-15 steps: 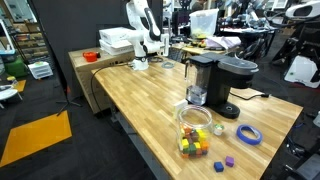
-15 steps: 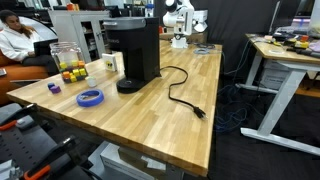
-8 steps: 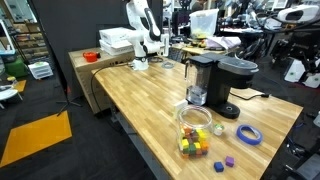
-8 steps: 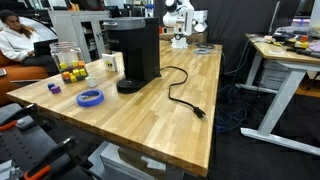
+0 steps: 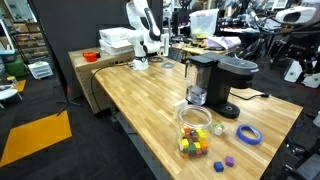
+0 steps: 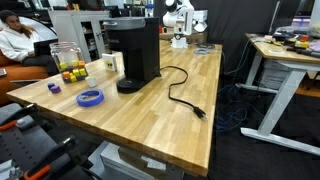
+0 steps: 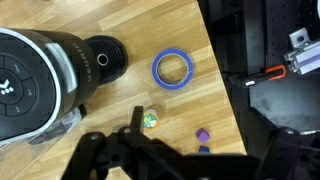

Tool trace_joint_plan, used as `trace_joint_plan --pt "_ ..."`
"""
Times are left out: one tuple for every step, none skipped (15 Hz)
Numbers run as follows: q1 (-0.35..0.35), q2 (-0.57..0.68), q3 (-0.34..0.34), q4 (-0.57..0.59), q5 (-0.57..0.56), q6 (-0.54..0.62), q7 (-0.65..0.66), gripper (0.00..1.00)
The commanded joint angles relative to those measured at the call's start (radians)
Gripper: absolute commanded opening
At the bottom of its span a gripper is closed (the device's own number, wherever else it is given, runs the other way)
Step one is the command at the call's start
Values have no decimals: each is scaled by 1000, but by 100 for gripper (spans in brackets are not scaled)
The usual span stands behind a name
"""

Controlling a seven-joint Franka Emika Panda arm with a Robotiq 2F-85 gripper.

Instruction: Open the lid of the coffee maker

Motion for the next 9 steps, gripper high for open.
trace_joint_plan --pt "-16 0 15 1 11 -1 -9 100" --pt "-17 0 17 0 4 6 -10 100" --pt "-22 -1 20 -1 -3 11 -6 100" --pt "-28 -8 24 -7 -14 13 0 100" --pt "-31 -13 25 -12 -18 13 4 100" --pt "-34 -21 27 -20 -23 14 7 100" --pt "-37 -29 29 -29 -28 18 11 100" --pt "-41 -34 31 -37 -36 20 14 100" --pt "-44 -41 33 -50 -43 24 19 100"
